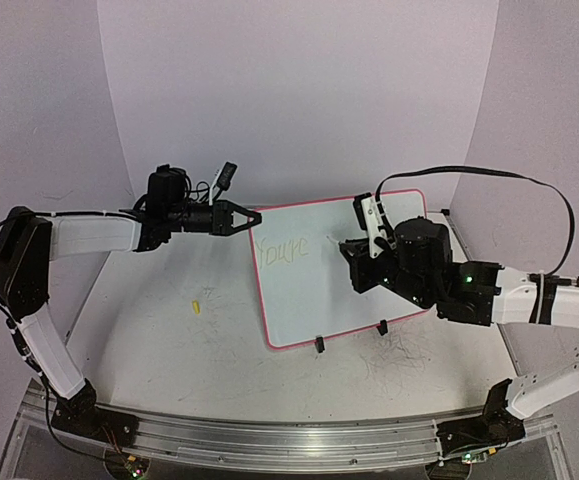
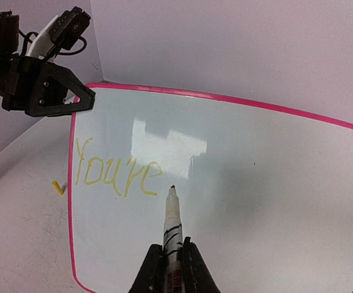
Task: Write a sentence on the whiteboard
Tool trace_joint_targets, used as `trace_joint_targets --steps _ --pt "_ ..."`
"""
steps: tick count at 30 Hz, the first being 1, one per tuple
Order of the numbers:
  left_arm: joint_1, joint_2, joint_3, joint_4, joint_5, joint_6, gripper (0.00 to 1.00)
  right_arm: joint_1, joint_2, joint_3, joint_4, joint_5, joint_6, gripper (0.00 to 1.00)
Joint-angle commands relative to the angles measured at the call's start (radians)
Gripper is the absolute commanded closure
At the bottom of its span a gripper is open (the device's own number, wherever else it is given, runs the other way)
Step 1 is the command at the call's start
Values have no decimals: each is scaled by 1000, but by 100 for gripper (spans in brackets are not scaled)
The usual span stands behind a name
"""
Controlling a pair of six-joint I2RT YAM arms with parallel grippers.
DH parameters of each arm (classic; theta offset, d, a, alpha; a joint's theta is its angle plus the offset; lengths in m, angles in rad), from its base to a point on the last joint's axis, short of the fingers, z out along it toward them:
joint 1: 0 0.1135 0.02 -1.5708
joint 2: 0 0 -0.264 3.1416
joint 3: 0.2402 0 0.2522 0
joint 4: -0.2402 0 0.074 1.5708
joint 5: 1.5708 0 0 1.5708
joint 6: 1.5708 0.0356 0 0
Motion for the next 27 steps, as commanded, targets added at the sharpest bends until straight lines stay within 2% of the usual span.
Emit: trace_joint_targets --steps 1,6,16,22,27 --pt "1 -32 -16 -45 -63 13 100 -3 33 38 44 37 -20 100" --pt "1 -24 -11 -45 -61 14 100 -6 36 29 45 84 0 100" --pt "2 -28 -21 -45 -73 20 100 -8 27 5 51 63 0 100" --pt "1 -22 -19 -45 -69 20 100 -19 27 -5 51 144 21 100" --pt "1 -27 -20 -45 -69 22 100 -43 22 -9 56 120 3 100"
